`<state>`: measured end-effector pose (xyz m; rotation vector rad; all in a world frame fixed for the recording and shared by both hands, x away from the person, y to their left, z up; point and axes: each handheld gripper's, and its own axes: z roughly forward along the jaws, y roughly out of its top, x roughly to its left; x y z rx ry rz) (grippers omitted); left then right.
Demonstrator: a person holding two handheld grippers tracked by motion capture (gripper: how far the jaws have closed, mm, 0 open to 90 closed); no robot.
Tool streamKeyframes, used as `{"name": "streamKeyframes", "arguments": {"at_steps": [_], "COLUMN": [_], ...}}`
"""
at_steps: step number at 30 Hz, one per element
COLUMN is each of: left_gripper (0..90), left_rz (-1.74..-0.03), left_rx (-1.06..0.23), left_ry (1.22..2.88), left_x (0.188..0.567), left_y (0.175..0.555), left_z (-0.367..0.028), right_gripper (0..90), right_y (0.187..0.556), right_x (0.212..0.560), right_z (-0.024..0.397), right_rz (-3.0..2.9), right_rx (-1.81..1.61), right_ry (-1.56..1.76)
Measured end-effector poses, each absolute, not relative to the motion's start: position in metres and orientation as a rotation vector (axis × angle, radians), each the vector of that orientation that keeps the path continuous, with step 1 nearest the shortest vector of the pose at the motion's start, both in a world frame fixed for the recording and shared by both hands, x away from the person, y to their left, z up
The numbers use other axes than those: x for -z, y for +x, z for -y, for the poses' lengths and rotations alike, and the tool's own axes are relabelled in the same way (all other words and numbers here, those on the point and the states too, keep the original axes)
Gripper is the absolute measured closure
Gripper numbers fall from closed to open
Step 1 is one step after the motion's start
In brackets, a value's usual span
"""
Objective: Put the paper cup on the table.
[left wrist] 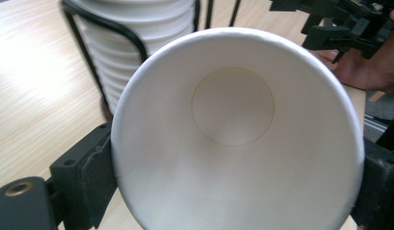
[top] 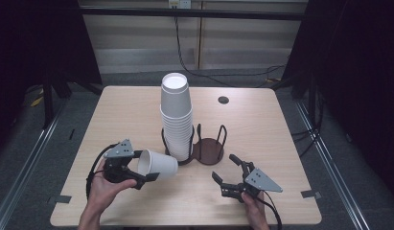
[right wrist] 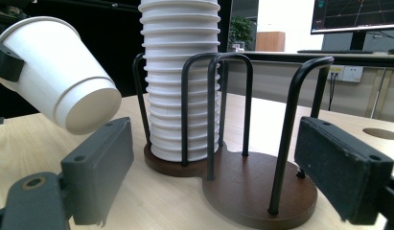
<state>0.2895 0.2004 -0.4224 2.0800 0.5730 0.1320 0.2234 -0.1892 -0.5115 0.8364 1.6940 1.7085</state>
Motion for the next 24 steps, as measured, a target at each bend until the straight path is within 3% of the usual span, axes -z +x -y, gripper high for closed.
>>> {"name": "streamKeyframes", "arguments": {"at_steps": [24], "left_gripper": [8.3], "left_rz": [-0.763], "left_rx": [-0.234], "left_ry": [2.151], "left_x": [0.404], "left_y": [0.318], "left_z": [-0.235], "right_gripper": [13.2], "right_y": [0.223], "right_x": [0.512], "right_z": [0.189], "right_rz": [-1.694], "right_rx": [-1.709], "right_ry": [0.834]}}
